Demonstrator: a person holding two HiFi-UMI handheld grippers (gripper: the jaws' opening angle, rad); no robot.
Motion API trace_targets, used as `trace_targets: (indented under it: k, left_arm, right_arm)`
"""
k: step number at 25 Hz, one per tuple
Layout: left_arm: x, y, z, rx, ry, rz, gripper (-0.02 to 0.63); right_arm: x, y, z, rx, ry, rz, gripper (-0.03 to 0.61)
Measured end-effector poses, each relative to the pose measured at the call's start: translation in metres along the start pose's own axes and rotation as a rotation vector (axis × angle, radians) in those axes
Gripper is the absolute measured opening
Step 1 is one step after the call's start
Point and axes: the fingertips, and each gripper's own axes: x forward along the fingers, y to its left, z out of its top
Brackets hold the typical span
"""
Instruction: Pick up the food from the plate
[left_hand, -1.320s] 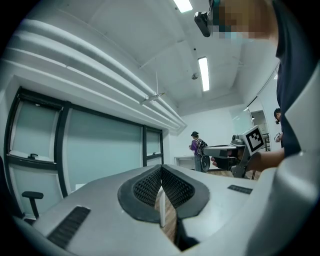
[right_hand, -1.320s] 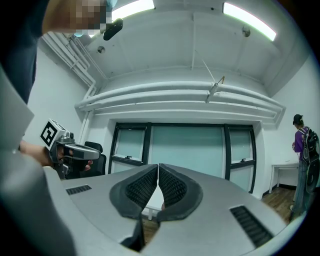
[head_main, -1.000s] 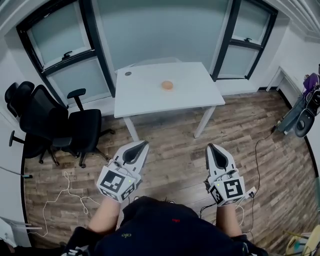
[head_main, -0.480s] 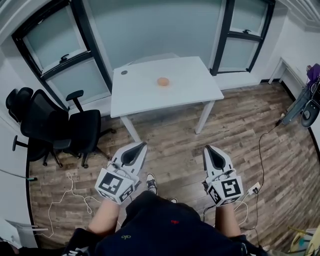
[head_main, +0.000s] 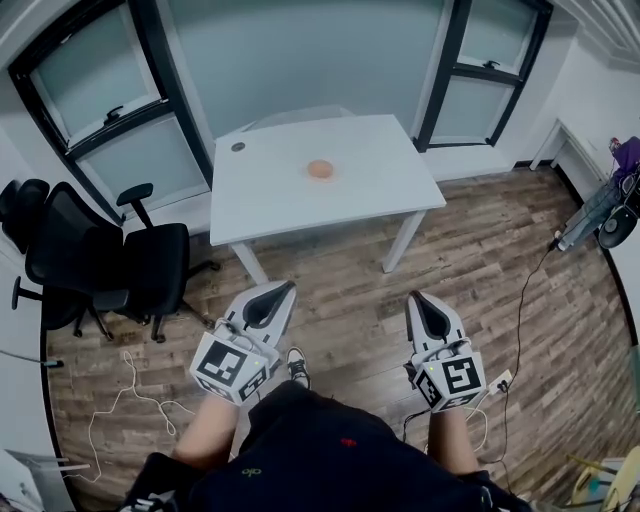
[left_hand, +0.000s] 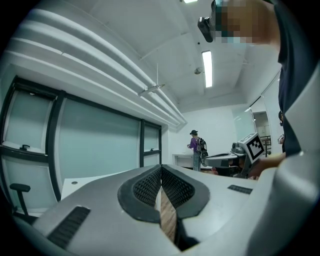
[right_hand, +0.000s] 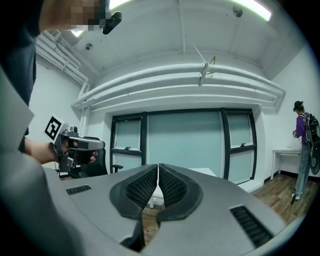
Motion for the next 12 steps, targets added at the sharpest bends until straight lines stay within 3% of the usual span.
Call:
trace_targets:
  k: [12]
  left_arm:
    - [0.060,0.145,-0.009,-0.032,-0.003,0.013,0.023]
  right_arm:
    - [0.166,-0.002,0.008,-0.029,0.045,0.039,0.026]
